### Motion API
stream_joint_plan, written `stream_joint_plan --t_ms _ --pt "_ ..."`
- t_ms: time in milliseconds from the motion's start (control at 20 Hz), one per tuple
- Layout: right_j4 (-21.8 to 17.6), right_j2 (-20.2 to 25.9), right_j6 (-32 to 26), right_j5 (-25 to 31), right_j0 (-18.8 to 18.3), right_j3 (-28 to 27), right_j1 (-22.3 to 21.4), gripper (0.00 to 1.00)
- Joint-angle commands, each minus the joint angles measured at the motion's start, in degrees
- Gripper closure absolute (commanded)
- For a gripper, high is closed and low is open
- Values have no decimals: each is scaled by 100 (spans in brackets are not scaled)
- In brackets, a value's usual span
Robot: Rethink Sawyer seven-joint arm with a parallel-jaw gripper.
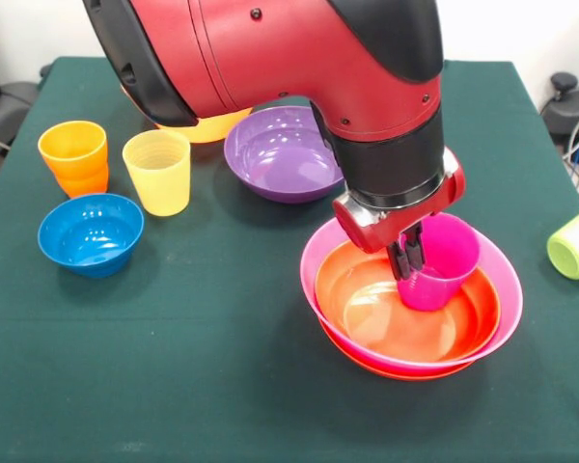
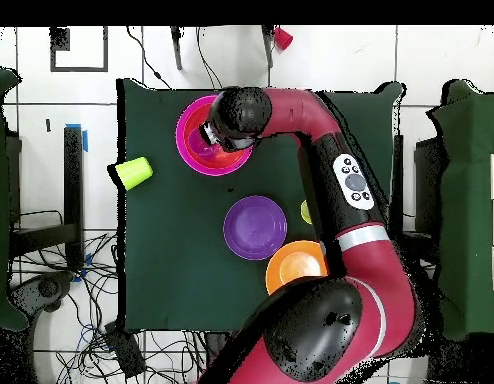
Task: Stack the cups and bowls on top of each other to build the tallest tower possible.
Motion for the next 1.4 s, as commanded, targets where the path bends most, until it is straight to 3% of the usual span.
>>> stream_joint_plan --t_ms 50,300,650,950,1150,1400 --pt "-205 127 -1517 173 130 -101 18 100" --pt "-206 106 -1559 524 283 -361 -92 100" --pt "-241 137 -1802 1061 567 -1299 117 100" --pt "-278 139 -1783 1351 764 -1791 115 100" --pt "-285 121 -1789 1397 805 -1948 173 100" --pt "-249 58 -1934 1339 693 -1769 197 100"
